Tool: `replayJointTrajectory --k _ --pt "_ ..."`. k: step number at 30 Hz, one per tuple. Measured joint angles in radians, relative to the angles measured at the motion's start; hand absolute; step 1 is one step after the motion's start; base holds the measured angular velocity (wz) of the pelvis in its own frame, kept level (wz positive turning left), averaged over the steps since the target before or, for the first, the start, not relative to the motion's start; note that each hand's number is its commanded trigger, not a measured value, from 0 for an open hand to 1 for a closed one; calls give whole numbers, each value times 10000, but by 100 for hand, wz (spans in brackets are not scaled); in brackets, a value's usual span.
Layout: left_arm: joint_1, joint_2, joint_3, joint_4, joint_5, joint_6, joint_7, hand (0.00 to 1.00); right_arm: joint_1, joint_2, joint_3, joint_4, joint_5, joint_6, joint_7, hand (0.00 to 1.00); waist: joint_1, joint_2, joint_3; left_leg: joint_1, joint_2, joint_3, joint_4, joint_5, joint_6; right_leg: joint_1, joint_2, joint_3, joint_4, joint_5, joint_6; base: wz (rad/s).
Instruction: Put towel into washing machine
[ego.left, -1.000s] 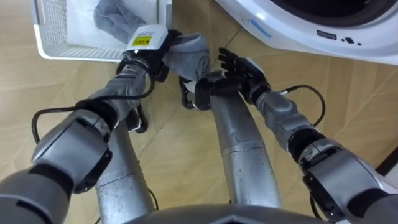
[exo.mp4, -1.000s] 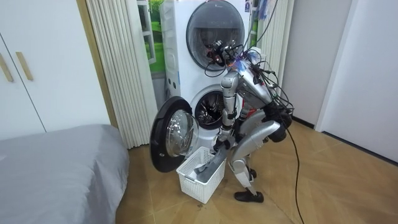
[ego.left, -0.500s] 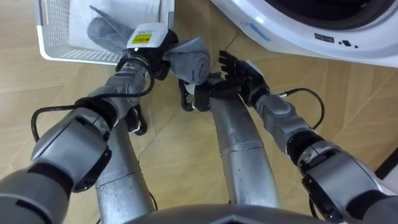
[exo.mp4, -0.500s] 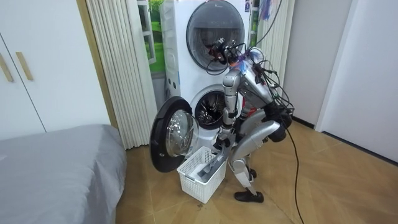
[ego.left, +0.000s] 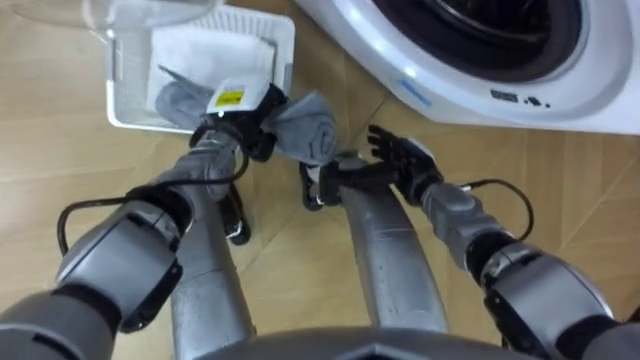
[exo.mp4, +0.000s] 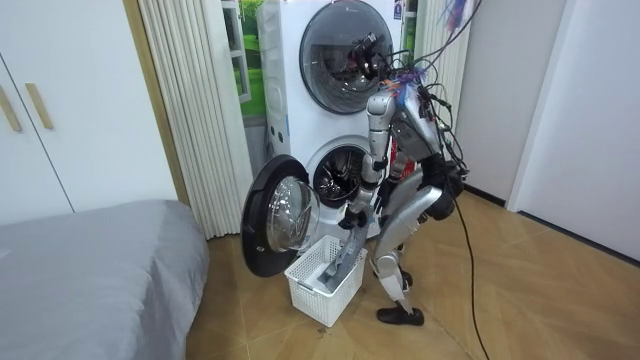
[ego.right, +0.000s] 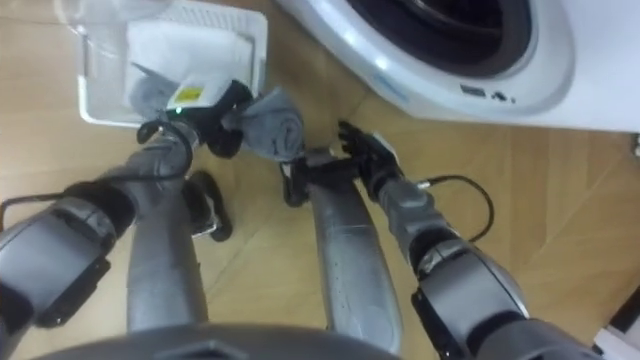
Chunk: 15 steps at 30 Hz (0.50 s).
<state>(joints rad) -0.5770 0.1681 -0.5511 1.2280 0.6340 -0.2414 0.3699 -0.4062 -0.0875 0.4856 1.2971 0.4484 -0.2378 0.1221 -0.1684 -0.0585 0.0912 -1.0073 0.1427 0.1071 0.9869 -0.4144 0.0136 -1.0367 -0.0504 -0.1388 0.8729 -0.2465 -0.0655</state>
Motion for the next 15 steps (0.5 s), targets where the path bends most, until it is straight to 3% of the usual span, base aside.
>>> replayJointTrajectory --k 4,7,10,13,15 --pt "8 112 28 -84 -817 -188 154 100 184 -218 -14 11 -94 1 25 0 273 96 12 814 -112 116 -561 96 -12 698 -43 65 -412 28 49 2" --pt "2 96 434 -390 -2242 -253 152 100 155 -413 -54 119 -258 7 33 0 460 241 15 1249 -239 168 -941 208 9 1081 -156 49 -631 46 79 5" --pt "15 74 571 -707 -4388 -291 -271 100 10 -419 -69 195 -399 171 50 0 614 259 15 1543 -297 172 -1166 262 -2 1361 -210 -3 -790 43 82 4" --pt "198 37 577 -1022 -6744 -286 -1314 100 -81 -399 -176 135 -710 221 172 0 673 260 12 1780 -333 187 -1442 364 30 1605 -250 -14 -1024 69 131 7" --pt "564 43 426 -1575 -8993 -264 -2440 100 -177 -371 -297 -25 -1000 293 178 0 695 245 2 1847 -359 273 -1741 498 83 1636 -311 -4 -1248 150 181 5"
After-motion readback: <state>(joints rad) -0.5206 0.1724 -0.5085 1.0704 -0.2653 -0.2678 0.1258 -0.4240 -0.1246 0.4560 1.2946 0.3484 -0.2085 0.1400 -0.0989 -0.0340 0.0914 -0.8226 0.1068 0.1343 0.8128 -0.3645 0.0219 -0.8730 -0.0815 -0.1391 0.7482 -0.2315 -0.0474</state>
